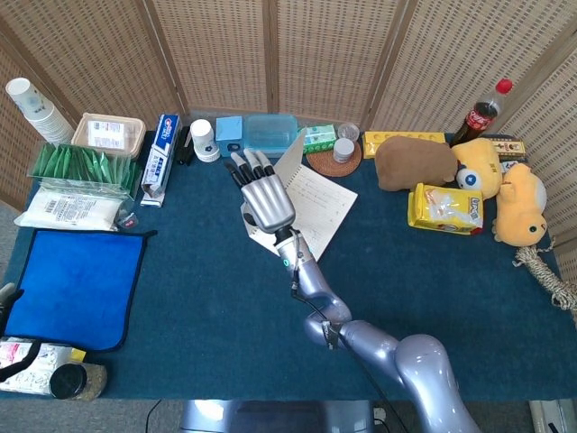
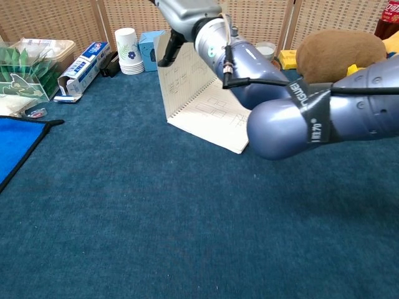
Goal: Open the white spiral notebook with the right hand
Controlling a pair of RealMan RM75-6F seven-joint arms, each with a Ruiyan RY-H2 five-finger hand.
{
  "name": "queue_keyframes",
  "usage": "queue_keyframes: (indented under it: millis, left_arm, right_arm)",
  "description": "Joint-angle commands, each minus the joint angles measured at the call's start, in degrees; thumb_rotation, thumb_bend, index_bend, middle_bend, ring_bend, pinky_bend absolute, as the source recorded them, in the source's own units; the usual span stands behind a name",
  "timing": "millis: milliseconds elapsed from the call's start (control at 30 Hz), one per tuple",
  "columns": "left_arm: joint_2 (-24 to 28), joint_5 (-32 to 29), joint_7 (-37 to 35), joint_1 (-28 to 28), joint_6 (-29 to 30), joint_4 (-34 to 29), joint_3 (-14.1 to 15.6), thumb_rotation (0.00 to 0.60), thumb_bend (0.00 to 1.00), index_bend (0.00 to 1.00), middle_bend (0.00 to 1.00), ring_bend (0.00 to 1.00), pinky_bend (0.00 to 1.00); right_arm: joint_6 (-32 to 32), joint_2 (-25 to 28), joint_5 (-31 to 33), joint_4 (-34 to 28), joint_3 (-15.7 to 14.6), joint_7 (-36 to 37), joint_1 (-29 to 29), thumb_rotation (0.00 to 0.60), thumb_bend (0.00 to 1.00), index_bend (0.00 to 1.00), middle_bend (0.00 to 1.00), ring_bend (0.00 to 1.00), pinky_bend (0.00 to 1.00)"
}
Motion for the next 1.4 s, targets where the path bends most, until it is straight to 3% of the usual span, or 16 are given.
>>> queue_keyframes:
  millis: [33, 633, 900, 1100, 1400]
  left_arm:
    - [0.1, -0.1, -0.2, 0.3, 0.2, 0.1, 0.0, 0.600, 0.31, 0.19, 0.07, 0.02, 0.00]
    - [0.3, 0.8, 0.3, 1.0, 0.7, -0.5, 0.3, 0.600, 0.30, 0.19, 0.07, 0.02, 0.00]
    - [0.2, 0.9, -0.3, 1.0, 0.3, 0.1, 0.3, 0.600, 0.31, 0.19, 0.07, 0.02, 0.00]
    - [-0.1, 1.7, -0.1, -0.1, -1.0, -0.1, 0.2, 0.600, 0.31, 0.19, 0.07, 0.02, 0.00]
    - [-0.1, 2.6, 2.0, -2.0, -2.7, -1.5, -0.4, 0.600, 0.31, 0.20, 0.07, 0.02, 0.00]
  right_arm:
    - [-1.2, -1.4, 0.5, 2.1, 0.0, 0.7, 1.6, 0.600, 0.08, 0.09, 0.15, 0.07, 0.12]
    - [-1.9, -3.2, 1.7, 5.7, -1.0, 3.0, 4.3, 0.600, 0.07, 0.09, 0.14, 0.09, 0.12]
    - [0.8, -0.6, 0.8, 2.9, -3.5, 2.4, 0.3, 0.600, 0.07, 0.08, 0.14, 0.09, 0.12]
    - [5.5, 5.5, -0.9, -5.8, -6.9, -0.1, -6.5, 0.600, 0.07, 0.08, 0.14, 0.09, 0.12]
    - [11.3, 19.5, -1.4, -28.4, -11.7, -7.3, -18.2, 0.600, 0.08, 0.08, 0.14, 0.08, 0.12]
